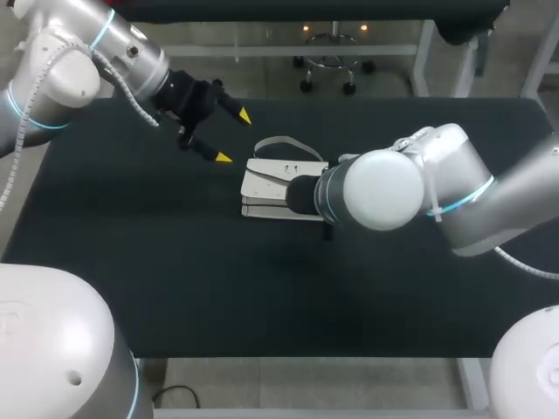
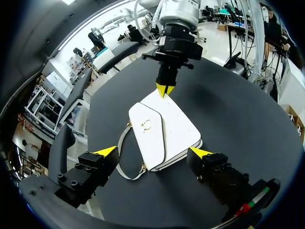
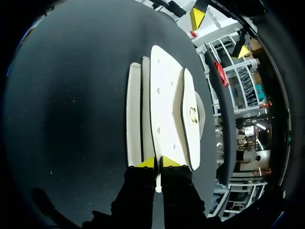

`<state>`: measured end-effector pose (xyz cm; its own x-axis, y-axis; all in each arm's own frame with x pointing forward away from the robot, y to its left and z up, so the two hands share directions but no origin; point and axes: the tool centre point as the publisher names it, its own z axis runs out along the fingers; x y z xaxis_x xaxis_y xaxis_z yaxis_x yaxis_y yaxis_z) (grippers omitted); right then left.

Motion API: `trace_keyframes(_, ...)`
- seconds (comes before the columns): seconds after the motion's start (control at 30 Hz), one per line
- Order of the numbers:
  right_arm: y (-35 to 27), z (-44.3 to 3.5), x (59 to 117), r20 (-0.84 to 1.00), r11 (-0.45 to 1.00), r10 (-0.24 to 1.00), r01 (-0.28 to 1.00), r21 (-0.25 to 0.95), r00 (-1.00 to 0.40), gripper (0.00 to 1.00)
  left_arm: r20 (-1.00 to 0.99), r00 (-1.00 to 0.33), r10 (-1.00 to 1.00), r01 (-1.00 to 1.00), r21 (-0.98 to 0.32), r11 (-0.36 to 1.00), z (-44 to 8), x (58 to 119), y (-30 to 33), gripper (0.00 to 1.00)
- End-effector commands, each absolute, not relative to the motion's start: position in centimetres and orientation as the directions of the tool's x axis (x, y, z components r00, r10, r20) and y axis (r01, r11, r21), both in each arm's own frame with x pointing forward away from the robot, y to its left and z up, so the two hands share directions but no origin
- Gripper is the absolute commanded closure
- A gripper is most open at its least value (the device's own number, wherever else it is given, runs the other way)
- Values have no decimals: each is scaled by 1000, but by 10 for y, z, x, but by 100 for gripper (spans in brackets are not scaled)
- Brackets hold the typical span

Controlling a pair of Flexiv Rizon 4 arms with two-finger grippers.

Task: Pick up the bag, open it, inspect its contents, close it, and place it on the opposite side

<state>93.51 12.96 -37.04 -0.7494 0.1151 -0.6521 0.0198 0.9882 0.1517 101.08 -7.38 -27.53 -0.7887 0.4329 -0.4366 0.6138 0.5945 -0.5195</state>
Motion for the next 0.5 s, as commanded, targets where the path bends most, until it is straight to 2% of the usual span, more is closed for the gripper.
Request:
trace_keyframes(0.03,129,-372,936,-653,988,115,16,156,-749,100,-484,-763,430,644,-509,571,-277,1002,-74,0)
trace_keyframes(0.5,129,-372,936,-653,988,115,16,156,-749,100,-570,-697,434,709,-457,538,-287,980,-90,0)
